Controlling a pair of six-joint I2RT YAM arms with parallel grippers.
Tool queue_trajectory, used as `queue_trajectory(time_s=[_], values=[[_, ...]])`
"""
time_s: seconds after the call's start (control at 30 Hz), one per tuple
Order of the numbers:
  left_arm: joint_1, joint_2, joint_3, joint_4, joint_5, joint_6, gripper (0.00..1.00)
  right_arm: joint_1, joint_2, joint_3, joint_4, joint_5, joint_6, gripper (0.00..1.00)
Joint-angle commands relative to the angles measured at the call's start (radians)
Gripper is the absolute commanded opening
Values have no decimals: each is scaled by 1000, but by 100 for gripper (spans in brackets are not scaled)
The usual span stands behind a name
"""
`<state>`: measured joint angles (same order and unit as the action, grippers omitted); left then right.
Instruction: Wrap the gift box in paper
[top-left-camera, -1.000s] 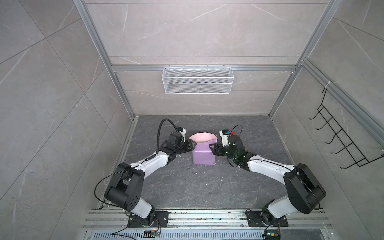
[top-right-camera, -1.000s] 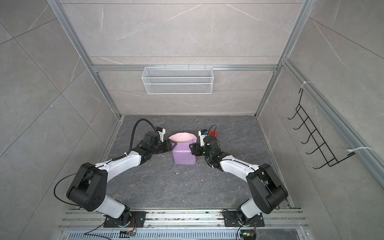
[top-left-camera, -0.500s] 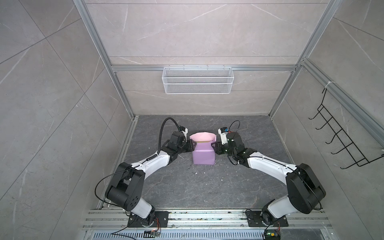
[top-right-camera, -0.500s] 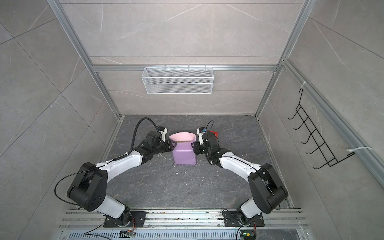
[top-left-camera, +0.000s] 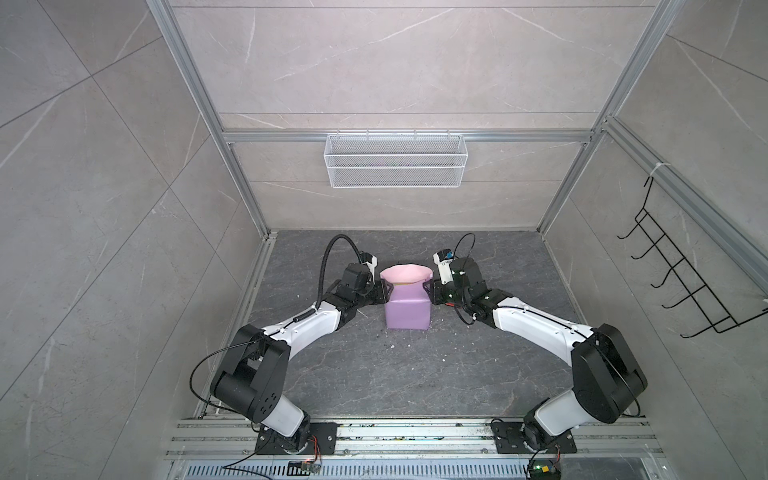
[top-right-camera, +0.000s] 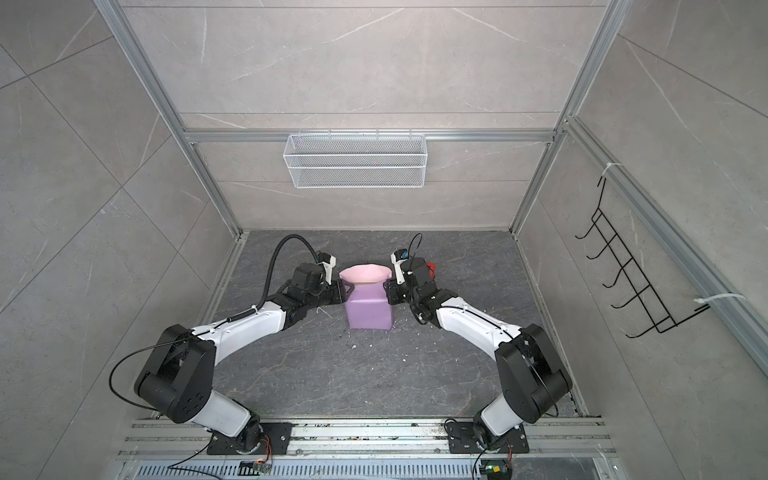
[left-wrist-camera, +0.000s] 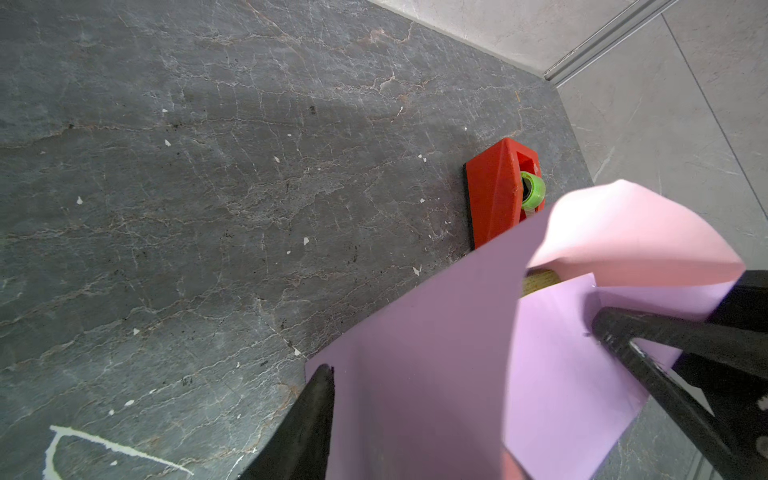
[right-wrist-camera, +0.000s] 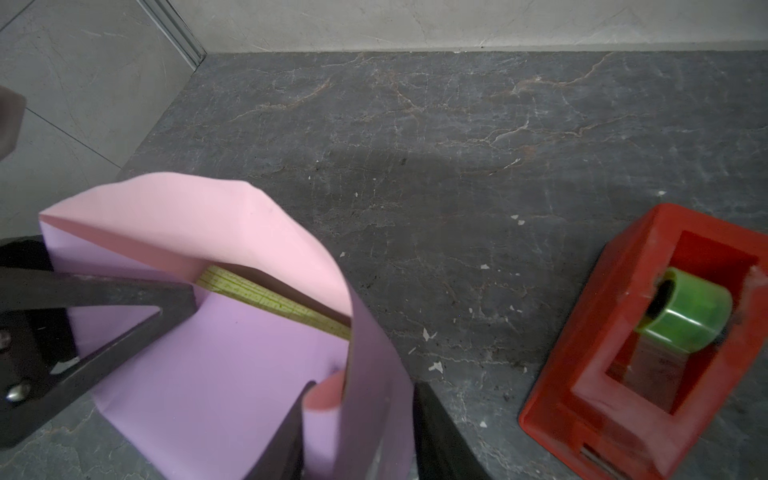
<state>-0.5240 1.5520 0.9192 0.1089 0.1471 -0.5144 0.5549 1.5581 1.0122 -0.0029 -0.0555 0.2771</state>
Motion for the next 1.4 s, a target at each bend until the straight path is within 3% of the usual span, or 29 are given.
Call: queue_trajectory(time_s=[0.0, 0.33, 0.53, 0.63, 0.77, 0.9, 1.03, 1.13, 1.37], values=[[-9, 23, 15, -54, -18, 33, 41, 11, -11, 9, -48, 27, -22, 32], [-24, 32, 10, -58, -39, 40, 40, 26, 32, -22, -28, 57, -6, 11], [-30, 26, 13, -69, -64, 57, 39, 34, 27, -10, -39, 83, -14, 9], [-30, 19, 12, -74, -73, 65, 38, 34, -6, 29, -83, 66, -30, 19], [-31, 21, 15, -74, -77, 69, 38, 29, -77, 43, -136, -4, -46, 41], [-31, 23, 16, -74, -74, 70, 38, -17, -152, 32, -201, -122, -58, 50], [-31, 18, 17, -74, -75, 71, 38, -139, -228, -2, -222, -265, -42, 54], [-31, 16, 15, -72, -74, 70, 38, -229, -196, 7, -237, -340, -26, 53], [-32, 16, 15, -69, -72, 67, 38, -224, -51, 58, -192, -383, -10, 47]])
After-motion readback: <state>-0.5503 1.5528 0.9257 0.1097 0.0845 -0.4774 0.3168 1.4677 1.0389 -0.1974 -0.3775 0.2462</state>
